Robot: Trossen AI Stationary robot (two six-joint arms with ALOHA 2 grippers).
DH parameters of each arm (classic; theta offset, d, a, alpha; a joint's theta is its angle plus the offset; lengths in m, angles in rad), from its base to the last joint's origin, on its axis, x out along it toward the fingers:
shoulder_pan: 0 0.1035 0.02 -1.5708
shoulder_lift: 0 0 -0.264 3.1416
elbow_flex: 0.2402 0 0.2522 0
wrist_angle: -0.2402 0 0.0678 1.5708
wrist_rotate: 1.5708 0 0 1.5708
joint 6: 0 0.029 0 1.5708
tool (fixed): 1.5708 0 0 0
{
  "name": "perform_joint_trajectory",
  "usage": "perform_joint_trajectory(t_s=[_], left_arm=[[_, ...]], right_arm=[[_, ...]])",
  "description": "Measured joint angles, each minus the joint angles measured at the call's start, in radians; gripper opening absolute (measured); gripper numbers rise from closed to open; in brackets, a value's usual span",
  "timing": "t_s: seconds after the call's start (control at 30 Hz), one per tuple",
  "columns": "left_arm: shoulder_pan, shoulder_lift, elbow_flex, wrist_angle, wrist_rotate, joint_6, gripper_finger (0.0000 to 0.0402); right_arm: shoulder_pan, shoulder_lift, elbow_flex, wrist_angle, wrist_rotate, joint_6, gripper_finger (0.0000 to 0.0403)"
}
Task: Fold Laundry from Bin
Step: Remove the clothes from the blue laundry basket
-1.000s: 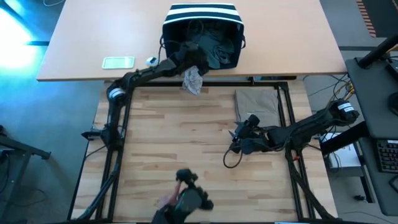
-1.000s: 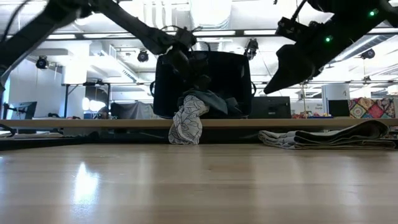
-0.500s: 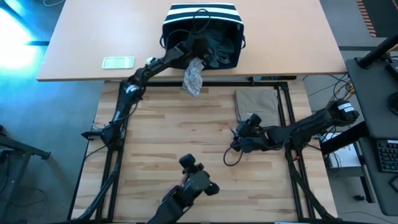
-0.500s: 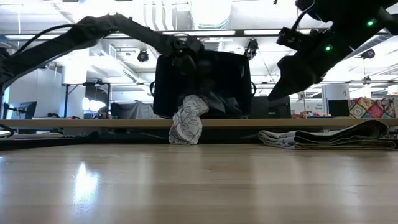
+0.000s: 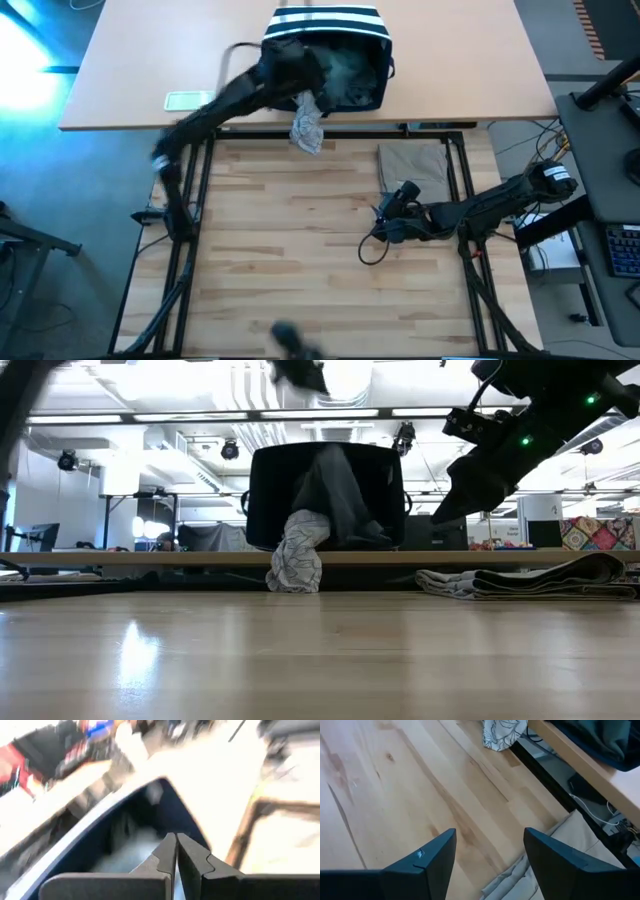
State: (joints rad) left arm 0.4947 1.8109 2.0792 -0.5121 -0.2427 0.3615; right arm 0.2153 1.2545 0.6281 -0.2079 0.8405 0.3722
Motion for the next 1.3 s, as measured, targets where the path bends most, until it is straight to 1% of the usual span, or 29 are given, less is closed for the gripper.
perform_joint_trajectory(t_s=[0.1,0.23,0.37,0.43,0.53,0.57,0.63,0.7,0.73,0.77,0.83,0.9,0.97,1.03,1.1,1.17,1.23,1.3], left_arm=[[-0.103,-0.174,-0.082,0.023,-0.003,0.007,0.0000],[-0.269,-0.368,-0.163,0.060,-0.024,0.002,0.0000],[-0.405,-0.510,-0.241,0.071,-0.109,-0.054,0.0000],[-0.439,-0.559,-0.299,0.049,-0.140,-0.061,0.0000],[-0.463,-0.618,-0.395,0.024,-0.177,-0.092,0.0000],[-0.464,-0.636,-0.430,0.016,-0.201,-0.106,0.0000],[-0.461,-0.676,-0.503,-0.016,-0.280,-0.127,0.0001],[-0.434,-0.723,-0.580,-0.035,-0.384,-0.158,0.0010],[-0.414,-0.743,-0.624,-0.045,-0.420,-0.184,0.0017],[-0.390,-0.760,-0.672,-0.050,-0.435,-0.217,0.0025],[-0.332,-0.789,-0.775,-0.019,-0.416,-0.295,0.0047],[-0.252,-0.809,-0.888,0.050,-0.379,-0.356,0.0073],[-0.160,-0.813,-0.996,0.137,-0.352,-0.405,0.0103],[-0.058,-0.802,-1.091,0.244,-0.327,-0.438,0.0130],[0.049,-0.765,-1.176,0.339,-0.253,-0.462,0.0154],[0.149,-0.709,-1.248,0.439,-0.138,-0.493,0.0172],[0.239,-0.645,-1.299,0.588,-0.031,-0.521,0.0185],[0.308,-0.572,-1.324,0.736,0.030,-0.534,0.0193]], right_arm=[[0.000,-0.001,0.000,-0.002,0.006,-0.015,0.0228],[0.000,-0.005,0.000,-0.002,0.025,-0.037,0.0228],[0.000,-0.010,0.000,0.013,0.056,-0.043,0.0228],[-0.002,-0.011,0.000,0.042,0.078,-0.044,0.0228],[-0.033,-0.011,0.004,0.137,0.078,-0.079,0.0228],[-0.049,-0.011,0.010,0.168,0.076,-0.094,0.0228],[-0.088,-0.011,0.038,0.194,0.074,-0.112,0.0228],[-0.147,-0.022,0.076,0.193,0.067,-0.135,0.0228],[-0.182,-0.031,0.097,0.190,0.062,-0.157,0.0228],[-0.222,-0.040,0.121,0.191,0.046,-0.179,0.0228],[-0.316,-0.060,0.167,0.194,-0.009,-0.231,0.0228],[-0.431,-0.072,0.212,0.193,-0.108,-0.282,0.0229],[-0.554,-0.074,0.251,0.190,-0.228,-0.298,0.0234],[-0.675,-0.064,0.285,0.190,-0.375,-0.299,0.0244],[-0.779,-0.035,0.312,0.193,-0.516,-0.288,0.0258],[-0.856,0.020,0.344,0.193,-0.634,-0.287,0.0272],[-0.906,0.099,0.386,0.200,-0.725,-0.286,0.0286],[-0.938,0.188,0.445,0.207,-0.783,-0.255,0.0298]])
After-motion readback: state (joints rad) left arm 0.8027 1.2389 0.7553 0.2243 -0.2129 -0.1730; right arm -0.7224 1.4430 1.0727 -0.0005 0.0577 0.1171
